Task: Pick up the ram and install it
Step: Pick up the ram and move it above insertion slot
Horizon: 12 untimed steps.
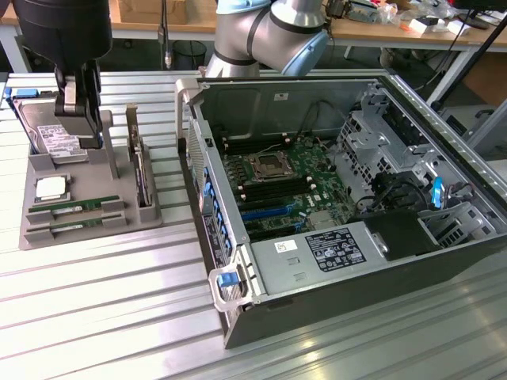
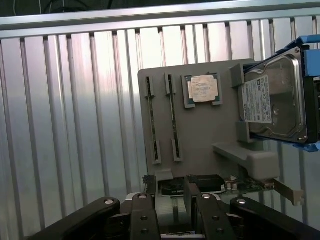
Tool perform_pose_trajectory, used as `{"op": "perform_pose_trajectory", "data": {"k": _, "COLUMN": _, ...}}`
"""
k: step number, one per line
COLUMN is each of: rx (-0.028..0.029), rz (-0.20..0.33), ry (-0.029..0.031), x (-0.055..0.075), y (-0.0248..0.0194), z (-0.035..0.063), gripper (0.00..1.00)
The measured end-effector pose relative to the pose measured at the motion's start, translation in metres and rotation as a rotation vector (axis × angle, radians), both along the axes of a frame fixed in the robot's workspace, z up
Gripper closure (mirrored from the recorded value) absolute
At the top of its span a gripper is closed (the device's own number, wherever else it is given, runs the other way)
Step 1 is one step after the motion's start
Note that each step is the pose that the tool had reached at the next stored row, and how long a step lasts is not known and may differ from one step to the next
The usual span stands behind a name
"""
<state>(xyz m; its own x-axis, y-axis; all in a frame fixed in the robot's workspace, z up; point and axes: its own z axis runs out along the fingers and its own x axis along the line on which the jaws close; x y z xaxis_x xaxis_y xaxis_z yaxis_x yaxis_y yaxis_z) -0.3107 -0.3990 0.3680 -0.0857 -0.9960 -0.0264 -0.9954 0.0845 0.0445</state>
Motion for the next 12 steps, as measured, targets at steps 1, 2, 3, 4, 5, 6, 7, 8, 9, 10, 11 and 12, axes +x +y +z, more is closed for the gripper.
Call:
{"op": "perform_pose_trajectory", "data": {"k": 1, "rx": 0.0003, "rz": 0.000, "ry": 0.0000, "x": 0.000, "y": 0.0000, "z": -0.0018, "gripper": 0.64}}
{"op": "perform_pose_trajectory", "data": {"k": 2, "rx": 0.0005, "rz": 0.000, "ry": 0.0000, "x": 0.000, "y": 0.0000, "z": -0.0031, "gripper": 0.64}}
{"op": "perform_pose_trajectory", "data": {"k": 3, "rx": 0.0008, "rz": 0.000, "ry": 0.0000, "x": 0.000, "y": 0.0000, "z": -0.0044, "gripper": 0.64}}
{"op": "perform_pose_trajectory", "data": {"k": 4, "rx": 0.0010, "rz": 0.000, "ry": 0.0000, "x": 0.000, "y": 0.0000, "z": -0.0062, "gripper": 0.64}}
{"op": "perform_pose_trajectory", "data": {"k": 5, "rx": 0.0013, "rz": 0.000, "ry": 0.0001, "x": 0.000, "y": -0.0001, "z": -0.0081, "gripper": 0.64}}
{"op": "perform_pose_trajectory", "data": {"k": 6, "rx": 0.0015, "rz": 0.000, "ry": 0.0000, "x": 0.000, "y": -0.0001, "z": -0.0092, "gripper": 0.64}}
{"op": "perform_pose_trajectory", "data": {"k": 7, "rx": 0.0017, "rz": 0.000, "ry": 0.0000, "x": 0.000, "y": -0.0001, "z": -0.0107, "gripper": 0.64}}
{"op": "perform_pose_trajectory", "data": {"k": 8, "rx": 0.0018, "rz": 0.000, "ry": 0.0000, "x": 0.000, "y": -0.0001, "z": -0.0118, "gripper": 0.64}}
{"op": "perform_pose_trajectory", "data": {"k": 9, "rx": 0.0019, "rz": 0.000, "ry": 0.0000, "x": 0.000, "y": -0.0001, "z": -0.0134, "gripper": 0.64}}
{"op": "perform_pose_trajectory", "data": {"k": 10, "rx": 0.0021, "rz": 0.000, "ry": 0.0000, "x": 0.000, "y": -0.0001, "z": -0.0150, "gripper": 0.64}}
{"op": "perform_pose_trajectory", "data": {"k": 11, "rx": 0.0022, "rz": 0.000, "ry": 0.0000, "x": 0.000, "y": -0.0002, "z": -0.0160, "gripper": 0.64}}
{"op": "perform_pose_trajectory", "data": {"k": 12, "rx": 0.0022, "rz": 0.000, "ry": 0.0000, "x": 0.000, "y": -0.0002, "z": -0.0167, "gripper": 0.64}}
